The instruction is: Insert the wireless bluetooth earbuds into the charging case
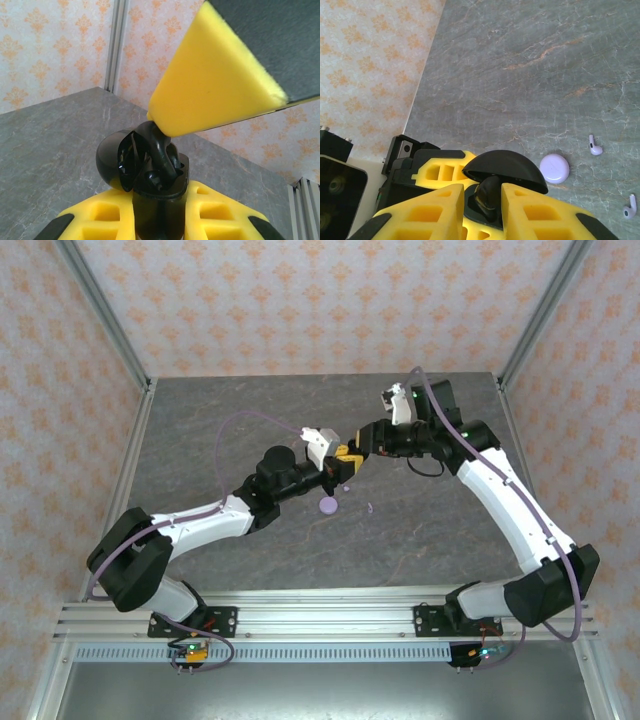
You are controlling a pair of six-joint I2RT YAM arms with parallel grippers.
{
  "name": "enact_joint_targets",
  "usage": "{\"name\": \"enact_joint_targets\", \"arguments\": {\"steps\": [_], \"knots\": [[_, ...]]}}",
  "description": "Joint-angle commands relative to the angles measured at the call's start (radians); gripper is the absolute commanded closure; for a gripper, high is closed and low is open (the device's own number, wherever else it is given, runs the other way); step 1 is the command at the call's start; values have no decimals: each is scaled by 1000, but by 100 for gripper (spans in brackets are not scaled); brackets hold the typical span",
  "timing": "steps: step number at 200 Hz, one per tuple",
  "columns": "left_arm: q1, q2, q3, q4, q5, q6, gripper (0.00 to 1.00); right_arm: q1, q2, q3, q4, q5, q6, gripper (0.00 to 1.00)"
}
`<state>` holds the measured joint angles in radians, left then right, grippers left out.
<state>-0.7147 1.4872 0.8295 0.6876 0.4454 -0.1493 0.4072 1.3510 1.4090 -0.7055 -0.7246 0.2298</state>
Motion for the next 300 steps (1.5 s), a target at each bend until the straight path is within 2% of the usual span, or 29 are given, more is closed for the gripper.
{"name": "enact_joint_targets", "arguments": {"steps": [1, 79, 130, 191, 254, 300], "knots": [[-12, -39, 13, -12, 20, 32, 93, 4, -1, 43, -24, 19, -26, 74], [-16, -45, 34, -57, 21, 59, 93, 5, 14, 70, -109, 80, -64, 76], [-17, -48, 39, -62, 30, 66, 93, 7, 32, 92, -134, 77, -75, 76], [-18, -52, 48, -80, 43, 72, 93, 86, 87, 145, -204, 143, -125, 78], [-17, -71, 46, -108, 27, 81, 94, 89, 97, 160, -256, 195, -146, 82], [-17, -74, 57, -123, 41, 87, 94, 107, 95, 173, -294, 180, -188, 81]]}}
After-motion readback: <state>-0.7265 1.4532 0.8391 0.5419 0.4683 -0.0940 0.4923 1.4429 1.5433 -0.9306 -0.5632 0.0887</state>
